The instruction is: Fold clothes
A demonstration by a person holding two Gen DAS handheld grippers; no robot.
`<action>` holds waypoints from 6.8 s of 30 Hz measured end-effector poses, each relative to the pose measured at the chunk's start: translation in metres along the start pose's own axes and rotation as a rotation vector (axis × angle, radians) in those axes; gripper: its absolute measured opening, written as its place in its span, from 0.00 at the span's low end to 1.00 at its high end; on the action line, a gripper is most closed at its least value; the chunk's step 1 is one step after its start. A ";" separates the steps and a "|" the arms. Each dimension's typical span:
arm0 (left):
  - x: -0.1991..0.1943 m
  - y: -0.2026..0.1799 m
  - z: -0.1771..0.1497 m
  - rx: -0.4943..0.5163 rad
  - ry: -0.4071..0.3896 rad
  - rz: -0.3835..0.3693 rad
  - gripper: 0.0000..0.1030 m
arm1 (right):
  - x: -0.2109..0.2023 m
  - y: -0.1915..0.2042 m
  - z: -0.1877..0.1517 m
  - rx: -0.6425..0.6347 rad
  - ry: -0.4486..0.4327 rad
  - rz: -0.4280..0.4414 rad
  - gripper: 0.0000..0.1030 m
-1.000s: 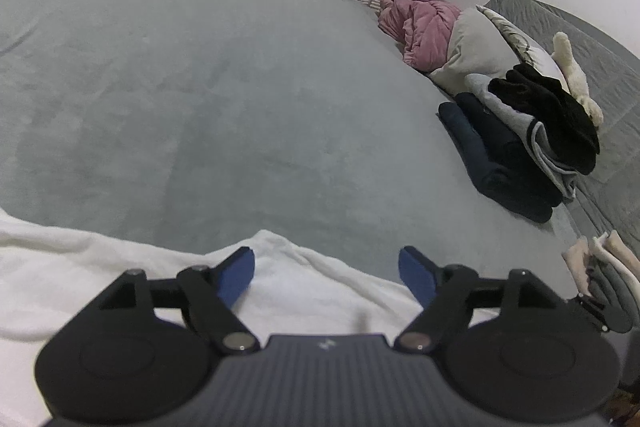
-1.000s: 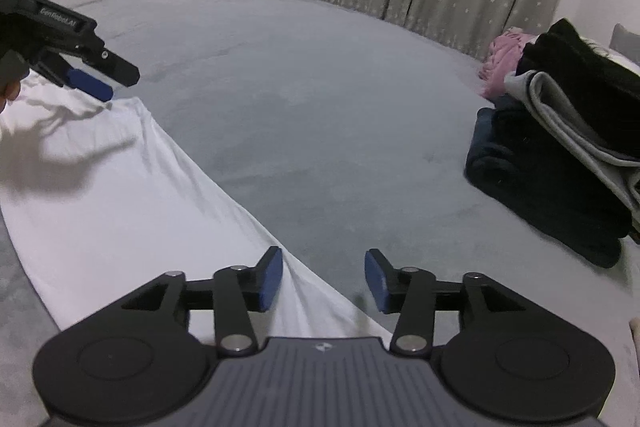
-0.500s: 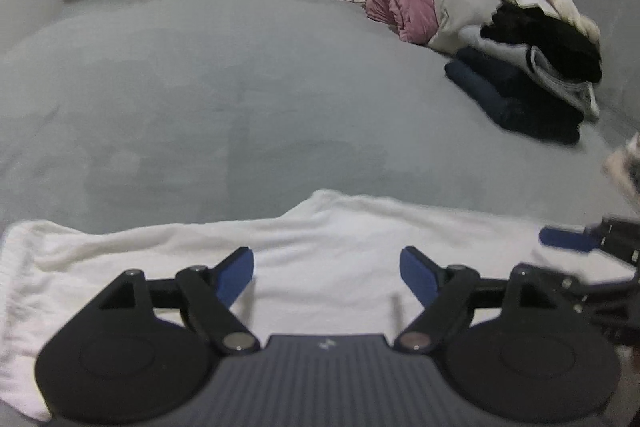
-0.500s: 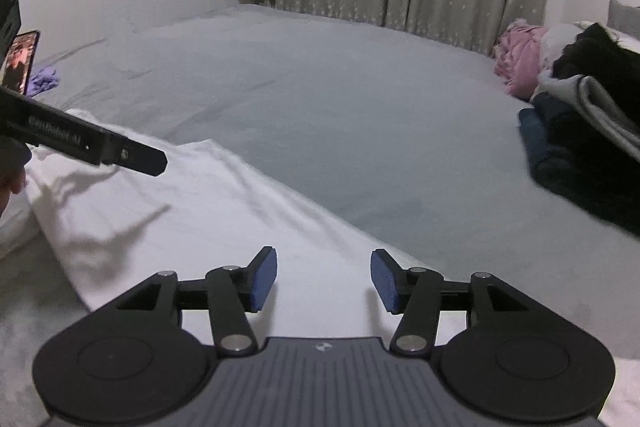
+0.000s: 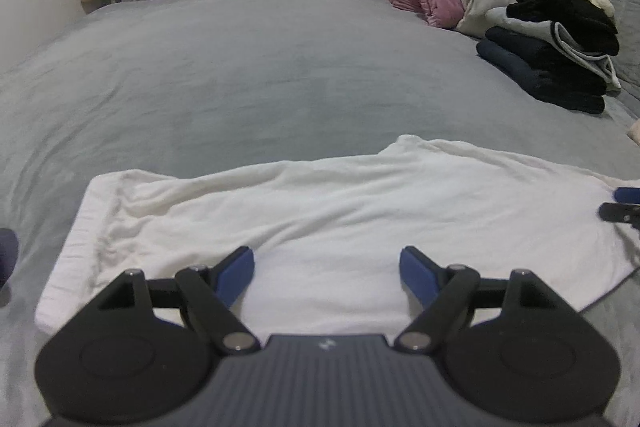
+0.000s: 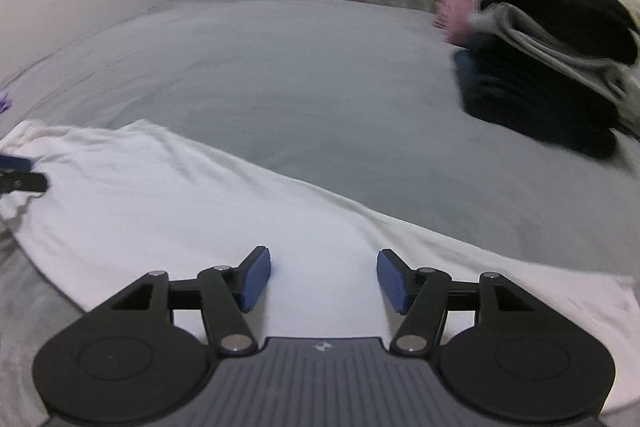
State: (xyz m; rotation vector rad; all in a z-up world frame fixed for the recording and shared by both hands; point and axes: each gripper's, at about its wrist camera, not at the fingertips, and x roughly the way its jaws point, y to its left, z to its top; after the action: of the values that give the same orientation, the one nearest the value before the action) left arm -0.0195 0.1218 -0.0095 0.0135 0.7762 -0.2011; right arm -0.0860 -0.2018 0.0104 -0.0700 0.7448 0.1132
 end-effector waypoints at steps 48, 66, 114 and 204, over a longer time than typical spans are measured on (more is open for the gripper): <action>0.032 -0.083 0.043 -0.093 0.117 -0.024 0.88 | -0.077 -0.167 -0.074 0.524 -0.049 -0.408 0.64; 0.047 -0.105 0.042 -0.037 0.138 -0.021 0.95 | -0.074 -0.165 -0.078 0.474 -0.035 -0.396 0.72; 0.049 -0.116 0.041 -0.010 0.147 -0.022 1.00 | -0.063 -0.177 -0.033 0.273 -0.081 -0.224 0.28; 0.049 -0.129 0.050 -0.002 0.127 -0.165 1.00 | -0.075 -0.204 -0.074 0.515 -0.129 -0.184 0.04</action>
State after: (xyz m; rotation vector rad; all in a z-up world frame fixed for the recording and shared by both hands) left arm 0.0257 -0.0176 0.0002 -0.0405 0.9052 -0.3586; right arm -0.1649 -0.4180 0.0121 0.3561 0.6165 -0.2491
